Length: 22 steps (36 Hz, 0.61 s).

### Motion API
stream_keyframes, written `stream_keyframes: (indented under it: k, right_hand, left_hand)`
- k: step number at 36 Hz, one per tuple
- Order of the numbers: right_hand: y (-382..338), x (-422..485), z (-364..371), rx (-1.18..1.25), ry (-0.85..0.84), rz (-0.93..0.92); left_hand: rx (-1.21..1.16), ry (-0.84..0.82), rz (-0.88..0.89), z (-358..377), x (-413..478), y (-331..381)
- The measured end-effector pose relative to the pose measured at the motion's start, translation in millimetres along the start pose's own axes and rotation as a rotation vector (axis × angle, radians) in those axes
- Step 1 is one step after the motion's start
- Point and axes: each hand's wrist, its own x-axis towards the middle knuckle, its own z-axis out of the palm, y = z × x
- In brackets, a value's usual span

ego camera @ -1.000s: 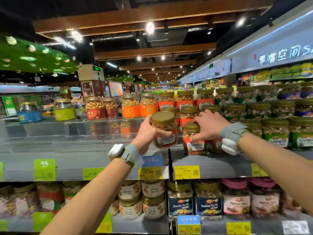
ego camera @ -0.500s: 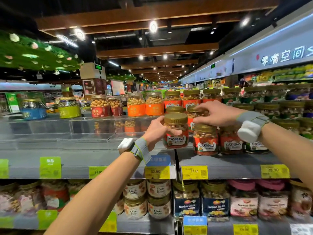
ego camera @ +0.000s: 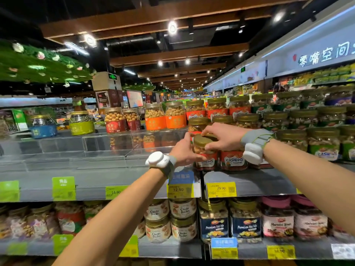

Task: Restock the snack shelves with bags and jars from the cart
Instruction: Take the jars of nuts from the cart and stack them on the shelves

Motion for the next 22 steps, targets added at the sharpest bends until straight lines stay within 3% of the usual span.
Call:
stream_keyframes:
  k: [7, 13, 22]
  right_hand:
    - [7.7, -3.4, 1.5, -0.058, 0.009, 0.053]
    - [30.8, -18.0, -6.2, -0.171, -0.120, 0.163]
    - [29.6, -24.9, 7.2, -0.241, -0.044, 0.171]
  left_hand:
    - [0.045, -0.049, -0.035, 11.5, 1.4, -12.4]
    - [0.039, -0.040, -0.019, 10.7, 4.6, -14.7]
    - [0.074, -0.053, -0.010, 13.1, 10.7, -18.6]
